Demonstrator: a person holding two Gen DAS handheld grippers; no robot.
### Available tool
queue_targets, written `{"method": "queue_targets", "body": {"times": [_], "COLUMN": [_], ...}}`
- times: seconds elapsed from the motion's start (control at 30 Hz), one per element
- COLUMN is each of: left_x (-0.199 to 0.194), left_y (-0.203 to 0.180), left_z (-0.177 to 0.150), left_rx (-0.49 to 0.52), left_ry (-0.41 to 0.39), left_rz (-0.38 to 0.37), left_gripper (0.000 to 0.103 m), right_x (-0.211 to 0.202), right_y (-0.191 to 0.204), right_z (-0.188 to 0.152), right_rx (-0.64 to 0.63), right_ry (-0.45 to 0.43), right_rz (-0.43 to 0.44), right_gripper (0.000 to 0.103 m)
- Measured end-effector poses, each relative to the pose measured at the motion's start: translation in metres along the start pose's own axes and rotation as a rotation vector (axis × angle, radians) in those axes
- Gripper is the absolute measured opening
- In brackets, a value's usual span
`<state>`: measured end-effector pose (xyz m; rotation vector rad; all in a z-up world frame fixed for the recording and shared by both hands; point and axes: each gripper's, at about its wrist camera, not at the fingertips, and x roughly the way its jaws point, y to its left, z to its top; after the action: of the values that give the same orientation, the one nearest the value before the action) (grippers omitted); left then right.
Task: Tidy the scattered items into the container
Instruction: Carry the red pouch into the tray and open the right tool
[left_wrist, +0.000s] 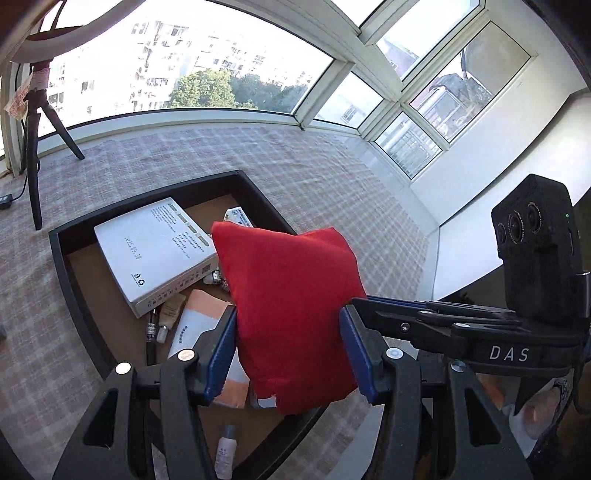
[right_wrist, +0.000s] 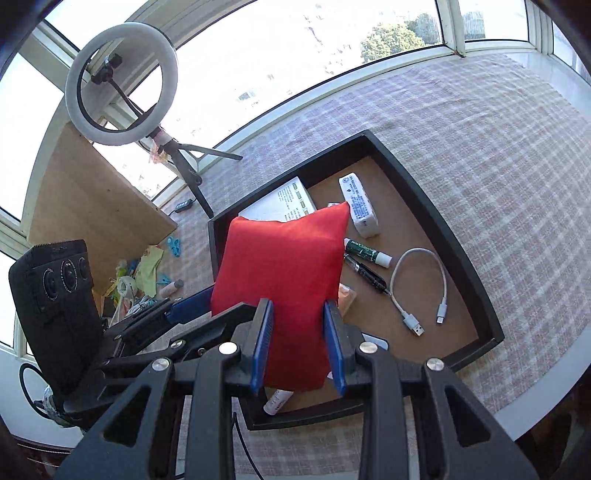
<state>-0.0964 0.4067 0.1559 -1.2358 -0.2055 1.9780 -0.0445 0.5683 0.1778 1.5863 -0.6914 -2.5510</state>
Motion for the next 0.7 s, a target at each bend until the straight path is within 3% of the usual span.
{"method": "queue_targets", "body": {"times": [0.13, 0.3, 0.4, 0.5, 0.7], "left_x": [0.010, 0.000, -0.013, -0.028, -0.067], "left_y": [-0.017, -0.014, 0.002, 0.028, 0.095], "left_z": [-0.005, -0.016, -0.016, -0.014, -0.017], "left_rx": [0.056, 0.072, 0.050, 0.014, -0.059], "left_ry": [0.040, 0.036, 0.021, 0.001, -0.027], "left_rz": [0.057, 0.087, 0.115, 0.157, 0.276], "left_gripper": [0.052, 0.052, 0.052, 0.052, 0.055], "right_x": [-0.008, -0.003, 0.007, 0.019, 0.054], "right_y": [-0.012, -0.006, 0.013, 0.035, 0.084], "right_z": [-0.002, -0.003, -0.003, -0.005, -0.008], "right_rx": [0.003, -0.023, -0.082, -0.143, -0.278], "right_ry": [-0.040, -0.051, -0.040, -0.035, -0.005], "right_rz": [-0.098, -0.107, -0.105, -0.100, -0.093], "right_gripper": [0.029, 0.029, 0.032, 0.042, 0.043]}}
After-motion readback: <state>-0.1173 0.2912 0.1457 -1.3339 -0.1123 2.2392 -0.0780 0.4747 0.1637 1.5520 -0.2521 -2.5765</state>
